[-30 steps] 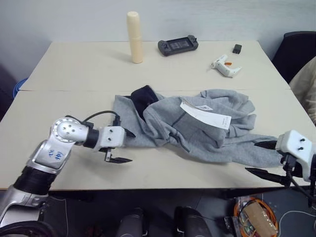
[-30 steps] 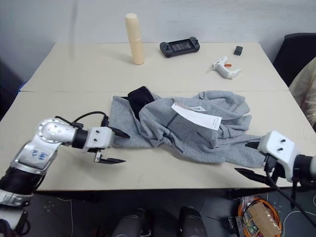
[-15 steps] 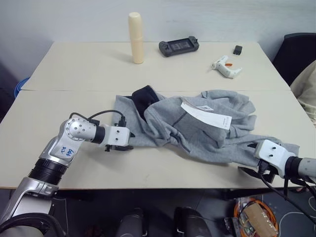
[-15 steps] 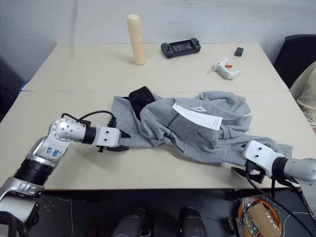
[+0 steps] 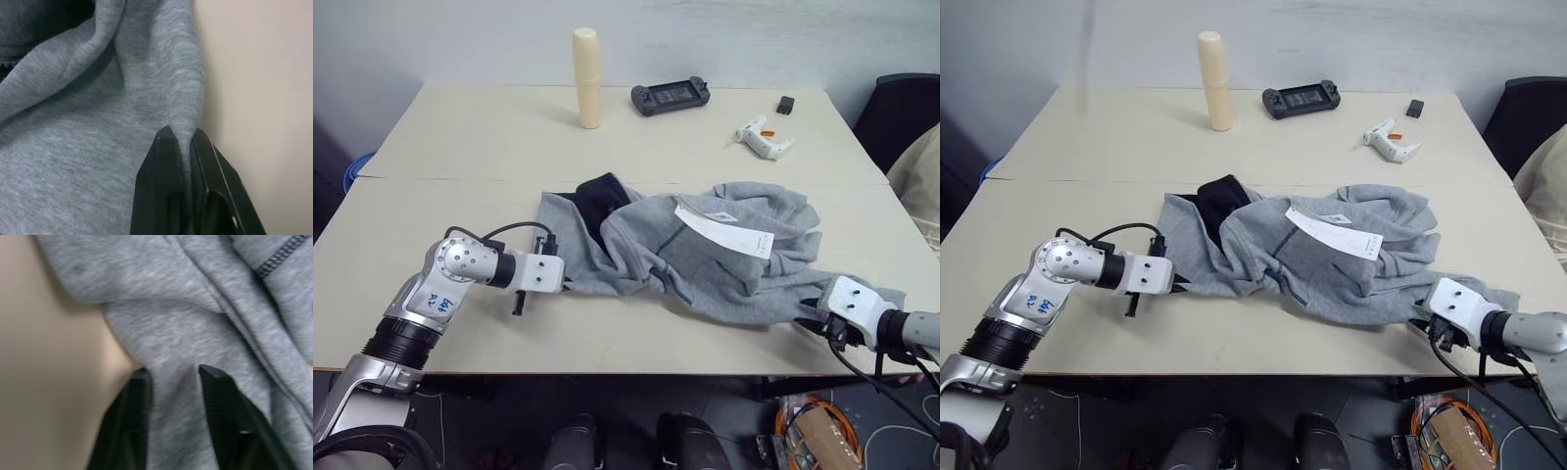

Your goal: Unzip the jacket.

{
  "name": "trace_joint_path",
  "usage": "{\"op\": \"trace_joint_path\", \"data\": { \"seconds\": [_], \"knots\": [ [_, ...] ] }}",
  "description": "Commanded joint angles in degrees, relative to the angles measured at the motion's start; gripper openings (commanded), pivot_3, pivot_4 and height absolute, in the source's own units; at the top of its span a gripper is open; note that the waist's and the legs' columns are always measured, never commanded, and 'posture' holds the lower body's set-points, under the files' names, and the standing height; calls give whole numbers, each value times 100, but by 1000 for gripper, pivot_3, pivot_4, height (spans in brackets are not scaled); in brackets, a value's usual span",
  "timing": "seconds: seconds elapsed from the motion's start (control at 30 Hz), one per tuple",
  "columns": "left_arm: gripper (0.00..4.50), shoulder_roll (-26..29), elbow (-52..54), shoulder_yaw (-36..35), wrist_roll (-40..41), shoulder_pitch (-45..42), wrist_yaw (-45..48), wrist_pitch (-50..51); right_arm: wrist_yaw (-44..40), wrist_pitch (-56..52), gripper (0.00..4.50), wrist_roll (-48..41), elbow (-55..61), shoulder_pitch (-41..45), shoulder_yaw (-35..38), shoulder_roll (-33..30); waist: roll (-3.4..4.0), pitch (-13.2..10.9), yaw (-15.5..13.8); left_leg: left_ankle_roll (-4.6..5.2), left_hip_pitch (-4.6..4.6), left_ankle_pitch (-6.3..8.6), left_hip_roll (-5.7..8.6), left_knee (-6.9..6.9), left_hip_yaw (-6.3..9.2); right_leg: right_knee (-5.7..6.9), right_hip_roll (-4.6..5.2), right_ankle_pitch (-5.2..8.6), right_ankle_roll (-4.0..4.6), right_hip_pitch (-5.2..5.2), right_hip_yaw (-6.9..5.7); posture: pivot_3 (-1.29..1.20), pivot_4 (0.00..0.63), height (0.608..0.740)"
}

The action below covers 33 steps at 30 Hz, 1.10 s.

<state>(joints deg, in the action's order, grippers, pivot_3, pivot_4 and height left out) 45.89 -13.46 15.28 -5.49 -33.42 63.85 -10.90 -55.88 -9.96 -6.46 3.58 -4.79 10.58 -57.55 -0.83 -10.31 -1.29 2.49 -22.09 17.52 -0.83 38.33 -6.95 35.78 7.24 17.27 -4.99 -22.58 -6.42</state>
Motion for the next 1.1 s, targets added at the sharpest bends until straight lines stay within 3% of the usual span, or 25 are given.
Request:
{"op": "trace_joint_path", "data": {
  "seconds": [0.03, 0.07, 0.27, 0.57, 0.9, 1.03, 1.1],
  "knots": [
    [0, 167, -226, -136, -150, -114, -54, -118, -296, -81, 294, -143, -108, -288, 183, -151, 0, 0, -13, 1, 0, 0, 0, 0, 2, -1, 1, 0, 0, 1, -3, 0, 150, 740],
    [0, 197, -273, -158, -127, -124, -19, -156, -430, -135, 23, -253, 6, -414, 285, -190, 0, 0, -16, 2, -1, 1, 2, 0, 3, -1, 3, 0, 0, 1, -4, 0, 150, 740],
    [0, 598, -1027, -211, -189, -300, 169, -804, -1309, -370, 23, -583, 1073, -2038, 1145, -494, 2, 0, -17, 2, -6, 3, 2, -14, 12, -12, 1, 0, 0, 1, -19, 0, 150, 740],
    [0, 531, -2639, -110, -444, -1183, 128, -1701, -1692, -677, 23, -768, 2676, -4149, 1829, 121, 1, 0, -24, 6, -8, 16, 3, -14, 14, -16, 4, 0, 0, -2, -18, 0, 150, 740],
    [0, 470, -3461, -89, -562, -1529, 290, -2397, -1368, -1198, 23, -1325, 4195, -4814, 1069, 843, 1, 0, -8, 5, -8, 25, 2, -13, 12, -15, 5, 0, 0, -6, -10, 0, 150, 740],
    [0, 441, -3405, -116, -516, -1514, 309, -2418, -725, -1334, 23, -1134, 3998, -4203, 994, 1019, -4, 3, -8, 4, -8, 26, 1, -12, 14, -15, 6, 0, 0, -7, -10, 0, 150, 740],
    [0, 442, -3345, -129, -493, -1485, 320, -2406, -833, -1714, 442, -1562, 4009, -4051, 1210, 937, -4, 3, -8, 4, -8, 27, 2, -6, 13, -12, 9, 0, 0, -7, -8, 0, 150, 740]
  ]
}}
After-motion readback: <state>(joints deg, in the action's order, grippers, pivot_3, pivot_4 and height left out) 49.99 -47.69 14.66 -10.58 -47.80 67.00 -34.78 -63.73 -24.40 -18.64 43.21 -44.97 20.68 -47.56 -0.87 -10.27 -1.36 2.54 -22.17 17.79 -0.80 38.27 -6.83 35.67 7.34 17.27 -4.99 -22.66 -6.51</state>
